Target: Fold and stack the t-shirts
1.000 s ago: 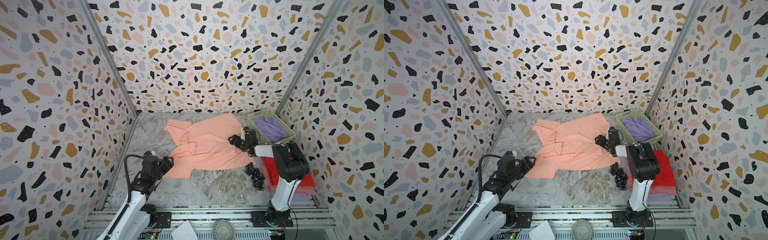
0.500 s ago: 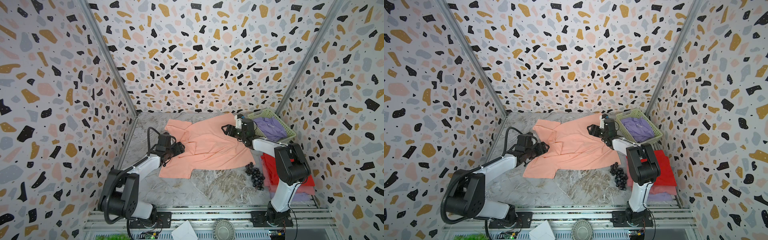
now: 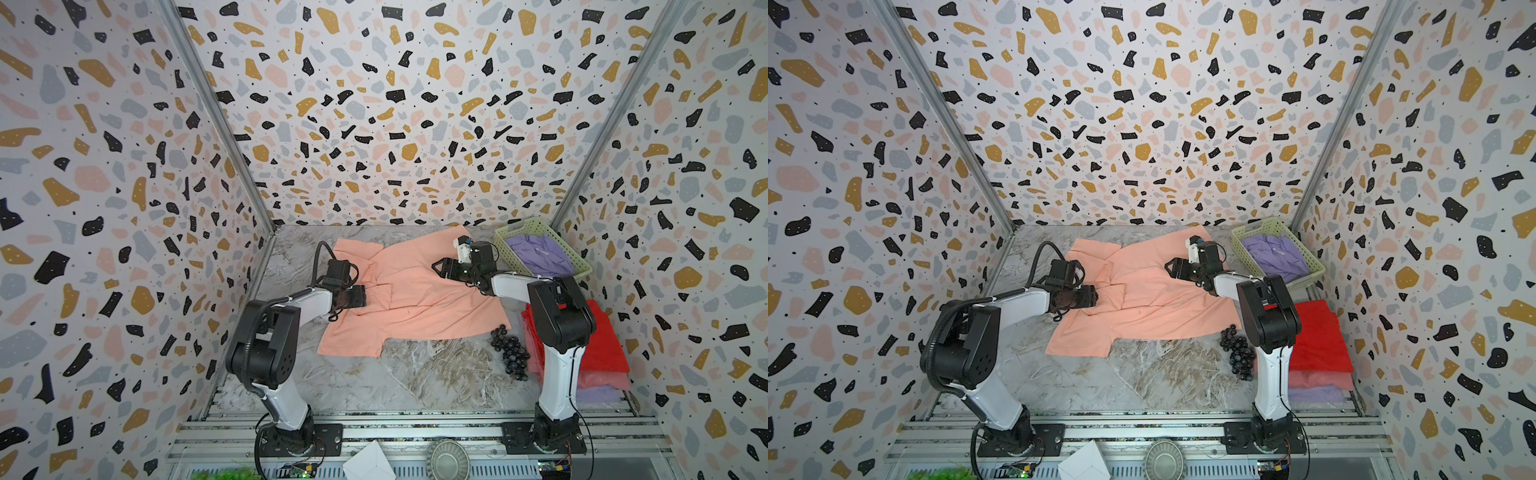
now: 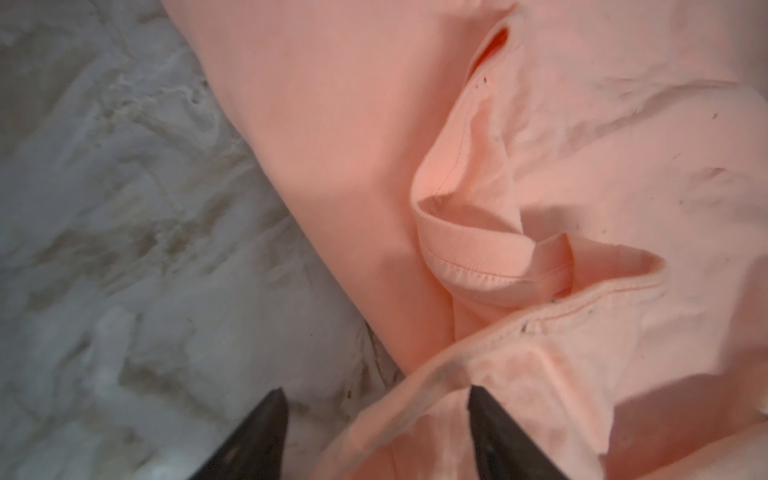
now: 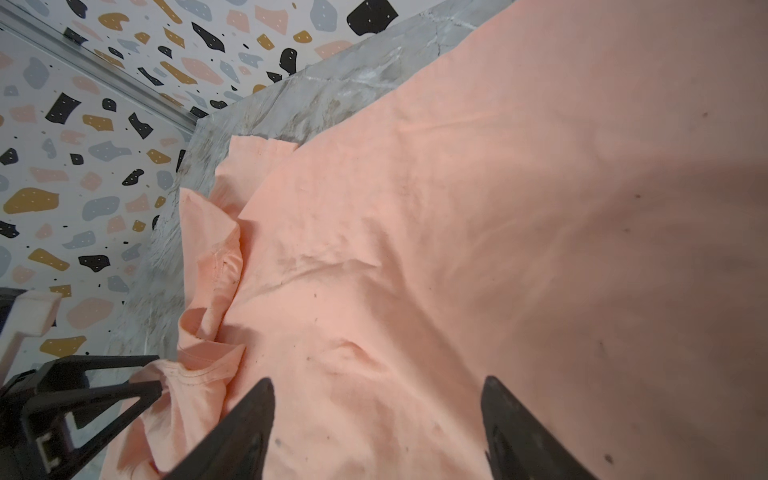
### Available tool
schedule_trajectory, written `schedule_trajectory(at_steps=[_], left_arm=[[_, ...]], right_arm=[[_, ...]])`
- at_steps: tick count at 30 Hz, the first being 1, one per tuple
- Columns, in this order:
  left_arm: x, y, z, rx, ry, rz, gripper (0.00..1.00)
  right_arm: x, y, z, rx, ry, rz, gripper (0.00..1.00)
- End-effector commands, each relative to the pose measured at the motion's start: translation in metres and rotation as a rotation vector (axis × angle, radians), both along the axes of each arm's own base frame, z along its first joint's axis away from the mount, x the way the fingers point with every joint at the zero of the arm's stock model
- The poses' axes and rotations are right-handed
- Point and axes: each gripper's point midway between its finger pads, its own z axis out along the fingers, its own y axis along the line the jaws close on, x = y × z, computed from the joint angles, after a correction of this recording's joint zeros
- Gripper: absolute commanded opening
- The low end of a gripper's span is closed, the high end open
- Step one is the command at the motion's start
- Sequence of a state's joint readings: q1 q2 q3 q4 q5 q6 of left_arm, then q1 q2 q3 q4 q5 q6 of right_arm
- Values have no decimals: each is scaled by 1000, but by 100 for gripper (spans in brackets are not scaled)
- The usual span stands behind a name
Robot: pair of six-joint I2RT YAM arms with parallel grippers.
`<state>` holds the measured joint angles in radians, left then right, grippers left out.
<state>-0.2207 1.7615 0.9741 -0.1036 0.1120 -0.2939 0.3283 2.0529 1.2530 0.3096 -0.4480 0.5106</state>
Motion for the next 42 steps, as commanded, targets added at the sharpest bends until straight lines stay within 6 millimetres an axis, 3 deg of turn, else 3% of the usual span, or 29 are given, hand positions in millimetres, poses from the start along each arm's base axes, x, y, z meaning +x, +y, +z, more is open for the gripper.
schedule_trajectory(at_steps=[1,4,7,11,14,18,26,34,37,38,40,42], left_arm=[[14,-9,4,-13,-22,-48,38],[13,-5,2,5,-11,-30,13],[8,5,4,27,-17,25,0],[-9,38,11,80,-17,176,0],[-32,66,19,84,-36,312,0],[-67,88,24,75,-58,447,0],[-121,93,5,-3,-4,546,0],[-151,112,40,5,-84,635,0],[-154,111,47,-23,-112,634,0],[-153,109,49,-28,-112,626,6],[-144,104,57,-49,-134,597,34],[-128,97,75,-71,-179,560,50]], right_arm=[[6,11,13,20,-21,26,78],[9,9,1,19,13,-5,77],[11,4,-14,11,54,-47,76],[11,-5,-39,-20,120,-107,75],[10,-15,-59,-69,174,-156,74],[6,-22,-72,-79,206,-182,73],[9,-15,-59,-46,170,-146,73],[18,-20,-44,-47,135,-150,74],[19,-21,-42,-45,130,-151,74],[19,-21,-42,-43,130,-149,74],[18,-20,-36,-41,118,-138,74],[18,-19,-28,-40,96,-122,74]])
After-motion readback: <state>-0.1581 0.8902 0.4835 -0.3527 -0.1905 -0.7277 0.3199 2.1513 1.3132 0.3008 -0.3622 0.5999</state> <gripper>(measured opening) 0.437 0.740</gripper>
